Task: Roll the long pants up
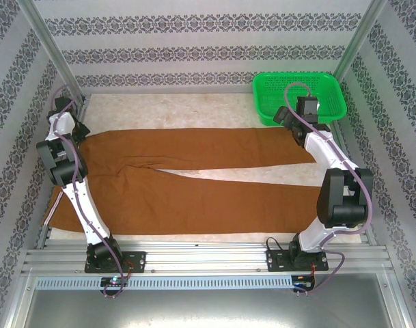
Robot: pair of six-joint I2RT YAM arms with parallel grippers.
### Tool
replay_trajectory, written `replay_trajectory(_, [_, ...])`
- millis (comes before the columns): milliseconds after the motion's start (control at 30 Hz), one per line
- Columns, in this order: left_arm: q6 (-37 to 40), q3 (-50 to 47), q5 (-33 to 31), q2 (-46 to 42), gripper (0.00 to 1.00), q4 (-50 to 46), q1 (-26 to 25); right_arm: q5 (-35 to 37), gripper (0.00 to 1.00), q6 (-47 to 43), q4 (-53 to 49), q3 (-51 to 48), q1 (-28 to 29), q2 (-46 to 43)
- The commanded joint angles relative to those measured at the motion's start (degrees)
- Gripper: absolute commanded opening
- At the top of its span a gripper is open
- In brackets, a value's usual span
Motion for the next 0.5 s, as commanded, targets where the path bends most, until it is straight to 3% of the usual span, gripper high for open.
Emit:
replay_trajectory(0, [1.9,-9.9,3.7,-4.9,0.0,-0.3,-2.4,3.6,0.98,2.5,-6.5,3.5,-1.4,3.3])
replay_trajectory(167, [2.3,-14.7,4.7,-6.1,0.0,1.5,-2.9,5.8,0.98,4.0,-21.2,10.9,-5.6,11.9])
replay_trajectory(300, [2.5,-12.7,5.8,-5.4,0.0,0.5,-3.6,6.3,0.98,4.7,-26.8,13.5,-10.6,15.5])
replay_trajectory(467, [2.3,-10.7,5.5,-5.4,0.0,-0.2,-3.9,1.4,0.97,6.6,-29.7,13.9,-16.3,18.3])
